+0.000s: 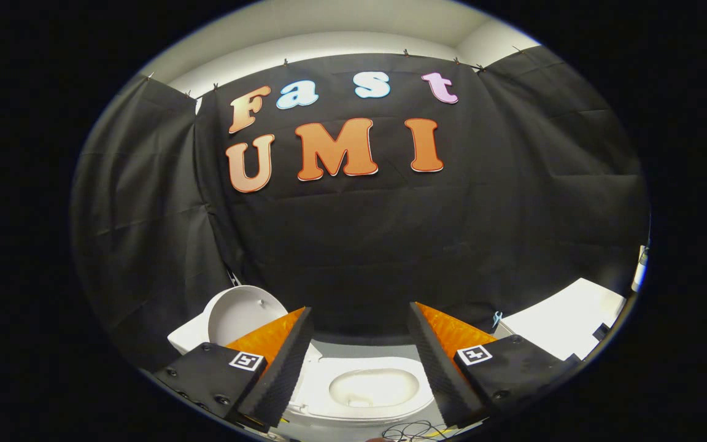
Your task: Open the toilet lid.
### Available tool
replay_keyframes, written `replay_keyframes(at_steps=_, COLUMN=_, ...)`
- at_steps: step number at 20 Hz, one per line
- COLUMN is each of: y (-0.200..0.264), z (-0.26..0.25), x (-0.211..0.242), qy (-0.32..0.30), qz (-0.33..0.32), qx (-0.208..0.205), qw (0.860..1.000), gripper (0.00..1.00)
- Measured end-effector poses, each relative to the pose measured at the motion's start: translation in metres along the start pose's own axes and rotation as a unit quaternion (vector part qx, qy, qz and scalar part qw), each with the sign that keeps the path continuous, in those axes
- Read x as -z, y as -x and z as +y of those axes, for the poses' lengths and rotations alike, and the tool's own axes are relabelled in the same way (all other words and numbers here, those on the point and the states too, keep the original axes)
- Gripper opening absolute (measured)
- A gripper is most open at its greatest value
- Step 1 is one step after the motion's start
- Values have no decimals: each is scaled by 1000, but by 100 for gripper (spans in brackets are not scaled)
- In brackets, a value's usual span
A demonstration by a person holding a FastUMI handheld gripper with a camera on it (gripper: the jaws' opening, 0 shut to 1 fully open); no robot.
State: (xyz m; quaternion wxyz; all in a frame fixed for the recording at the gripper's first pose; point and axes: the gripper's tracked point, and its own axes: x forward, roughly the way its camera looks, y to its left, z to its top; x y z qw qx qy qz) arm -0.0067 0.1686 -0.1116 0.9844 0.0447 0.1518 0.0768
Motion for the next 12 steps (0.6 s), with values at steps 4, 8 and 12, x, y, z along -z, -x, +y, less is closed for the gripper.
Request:
replay_keyframes(at_steps=4, y=1, z=-1, x=-2, qy=3, qz=-3, qx=1, qw=1000, gripper=99)
replay_keyframes(at_steps=8, y=1, z=-2, x=-3, qy=3, qz=-3, qx=2, qw=1000, gripper=99)
replay_keyframes(at_steps=12, y=2, z=-4, x=-2, qy=1, qz=-2, qx=4, qw=1000, gripper=99)
